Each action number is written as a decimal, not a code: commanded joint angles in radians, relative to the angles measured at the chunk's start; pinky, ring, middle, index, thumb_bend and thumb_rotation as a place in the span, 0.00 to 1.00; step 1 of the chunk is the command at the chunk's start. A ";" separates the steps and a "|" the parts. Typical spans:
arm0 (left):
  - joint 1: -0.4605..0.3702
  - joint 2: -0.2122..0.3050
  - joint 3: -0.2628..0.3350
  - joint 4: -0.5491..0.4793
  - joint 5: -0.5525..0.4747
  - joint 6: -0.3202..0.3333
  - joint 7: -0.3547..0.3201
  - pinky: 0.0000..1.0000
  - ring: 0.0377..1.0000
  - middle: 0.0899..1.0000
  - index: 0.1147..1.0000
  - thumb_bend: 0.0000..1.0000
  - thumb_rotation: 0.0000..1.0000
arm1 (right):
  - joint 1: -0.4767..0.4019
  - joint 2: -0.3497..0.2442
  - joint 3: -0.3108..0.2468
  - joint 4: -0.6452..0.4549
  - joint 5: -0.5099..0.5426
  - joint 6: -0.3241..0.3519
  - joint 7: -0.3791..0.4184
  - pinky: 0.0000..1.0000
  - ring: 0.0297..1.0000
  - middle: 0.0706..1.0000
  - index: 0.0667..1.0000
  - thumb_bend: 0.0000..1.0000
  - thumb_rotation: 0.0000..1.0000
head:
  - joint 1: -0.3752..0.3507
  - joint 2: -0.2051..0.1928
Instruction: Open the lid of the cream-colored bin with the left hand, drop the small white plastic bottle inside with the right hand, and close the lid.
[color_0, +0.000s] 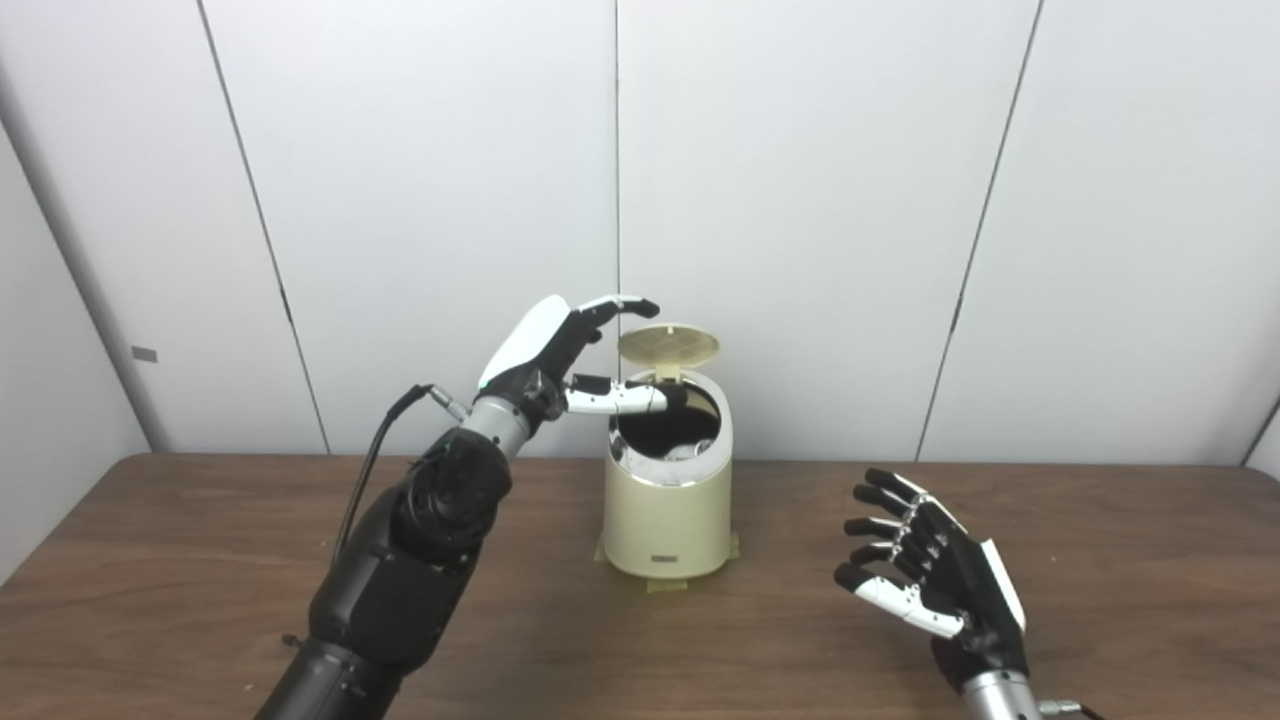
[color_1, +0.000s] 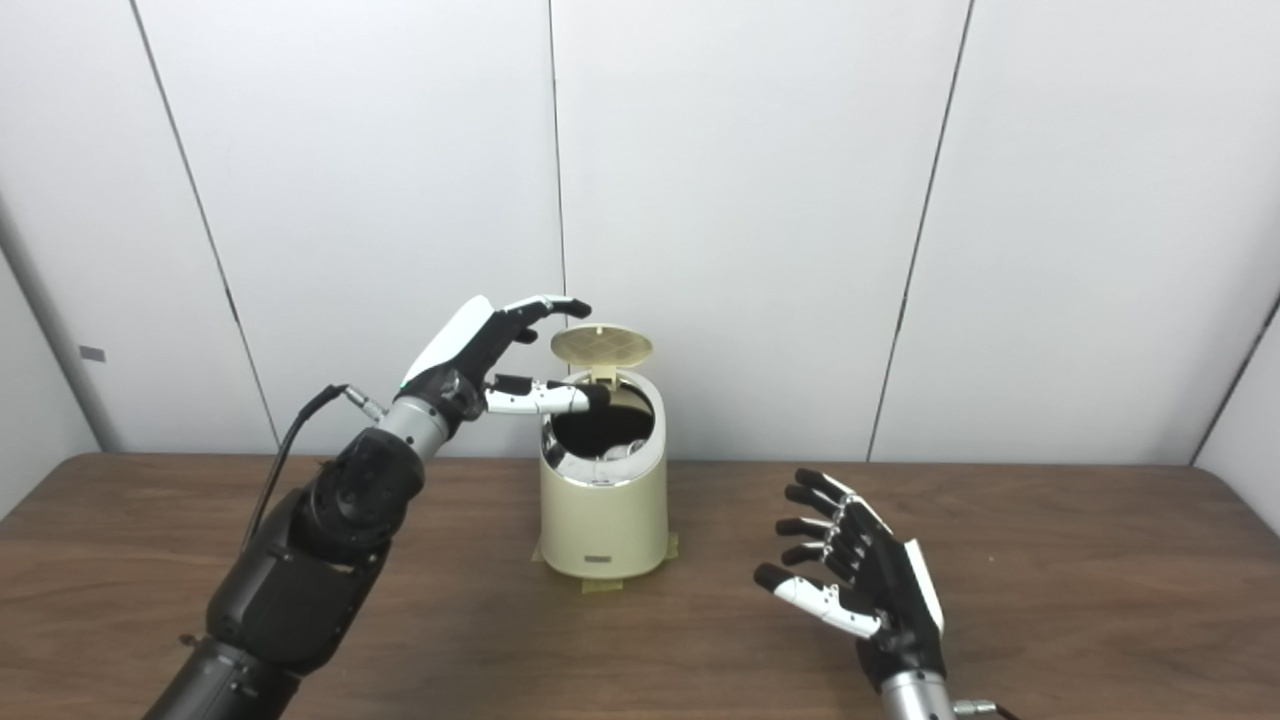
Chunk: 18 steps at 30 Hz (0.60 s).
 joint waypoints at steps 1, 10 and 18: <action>-0.066 0.018 -0.005 -0.018 0.020 -0.034 -0.005 0.79 0.90 0.83 0.75 0.90 0.41 | -0.029 -0.002 -0.002 -0.025 -0.004 -0.034 -0.006 0.48 0.62 0.74 0.74 0.79 0.24 | -0.002 0.001; -0.050 0.041 -0.037 -0.037 0.055 -0.075 -0.040 0.79 0.88 0.78 0.71 0.91 0.44 | -0.028 0.007 -0.001 -0.034 -0.015 -0.027 -0.016 0.48 0.61 0.73 0.73 0.78 0.24 | -0.008 0.001; -0.025 0.065 -0.034 -0.116 0.048 -0.091 -0.094 0.88 0.92 0.78 0.72 0.92 0.46 | -0.033 0.010 -0.003 -0.025 -0.014 -0.032 -0.017 0.47 0.61 0.73 0.73 0.78 0.24 | -0.007 0.004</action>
